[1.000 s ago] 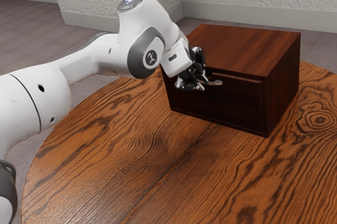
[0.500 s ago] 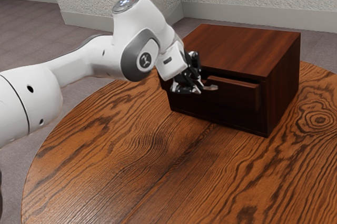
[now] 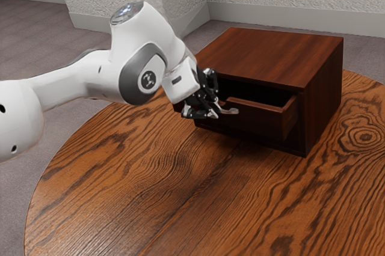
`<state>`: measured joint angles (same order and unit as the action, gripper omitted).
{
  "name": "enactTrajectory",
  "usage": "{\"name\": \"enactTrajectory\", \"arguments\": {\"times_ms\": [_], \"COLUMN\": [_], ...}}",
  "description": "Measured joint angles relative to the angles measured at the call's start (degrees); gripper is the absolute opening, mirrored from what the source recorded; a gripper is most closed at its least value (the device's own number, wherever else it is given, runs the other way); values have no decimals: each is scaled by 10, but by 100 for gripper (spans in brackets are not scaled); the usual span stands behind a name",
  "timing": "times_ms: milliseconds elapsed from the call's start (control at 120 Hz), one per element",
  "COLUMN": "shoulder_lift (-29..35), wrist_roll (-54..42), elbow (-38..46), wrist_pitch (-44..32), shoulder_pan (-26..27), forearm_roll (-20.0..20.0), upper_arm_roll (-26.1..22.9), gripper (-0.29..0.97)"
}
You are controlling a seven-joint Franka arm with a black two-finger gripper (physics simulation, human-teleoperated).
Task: Pull the drawer handle with one arm to open the drawer
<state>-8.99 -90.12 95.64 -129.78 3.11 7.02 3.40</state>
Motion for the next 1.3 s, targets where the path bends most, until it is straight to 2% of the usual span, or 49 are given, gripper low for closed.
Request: {"name": "enactTrajectory", "arguments": {"times_ms": [575, 1017, 1217, 1300], "shoulder_lift": [105, 172, 265, 319], "wrist_roll": [5, 8, 8, 7], "elbow": [133, 202, 237, 238], "wrist_pitch": [-32, -46, -38, -23], "shoulder_pan": [5, 2, 2, 2], "forearm_roll": [-4, -8, -8, -7], "upper_arm_roll": [-3, -3, -2, -1], "gripper": [0, 0, 2, 17]}}
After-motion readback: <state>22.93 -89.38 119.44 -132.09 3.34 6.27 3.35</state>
